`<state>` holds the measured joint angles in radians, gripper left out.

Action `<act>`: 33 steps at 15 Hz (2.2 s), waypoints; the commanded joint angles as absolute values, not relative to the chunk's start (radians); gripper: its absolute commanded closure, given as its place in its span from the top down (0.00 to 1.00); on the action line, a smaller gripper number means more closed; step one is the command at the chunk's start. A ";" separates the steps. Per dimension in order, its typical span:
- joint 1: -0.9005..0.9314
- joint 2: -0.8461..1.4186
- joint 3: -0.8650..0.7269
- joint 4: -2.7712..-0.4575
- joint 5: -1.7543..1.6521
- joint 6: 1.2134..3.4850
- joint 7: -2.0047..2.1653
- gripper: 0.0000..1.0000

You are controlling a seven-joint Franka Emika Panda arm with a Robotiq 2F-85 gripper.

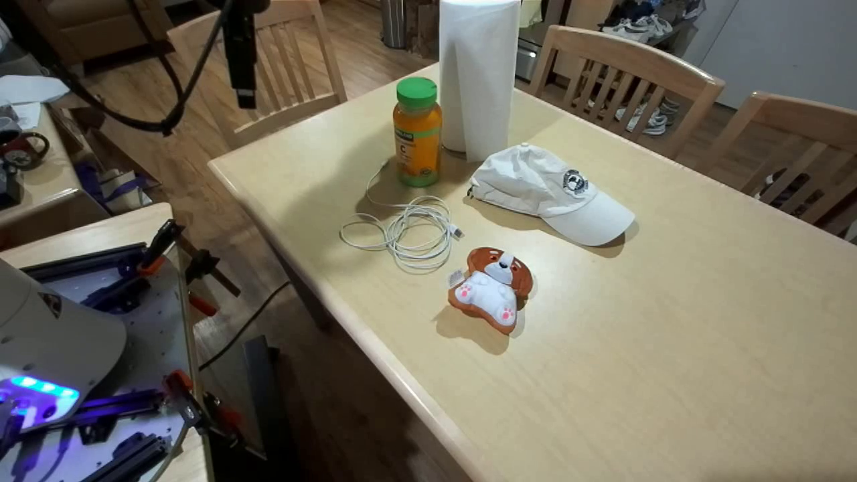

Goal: Remove the green lid from the top of the container

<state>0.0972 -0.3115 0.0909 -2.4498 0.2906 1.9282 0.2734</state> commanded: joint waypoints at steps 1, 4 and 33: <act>0.091 -0.343 0.104 -2.490 0.297 1.876 0.300 1.00; 0.090 -0.335 0.125 -2.489 0.198 1.987 0.243 1.00; 0.082 0.015 0.089 -2.108 0.012 2.222 0.182 1.00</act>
<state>0.0841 -0.0620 0.0898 -2.1934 -0.0013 2.2788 0.2026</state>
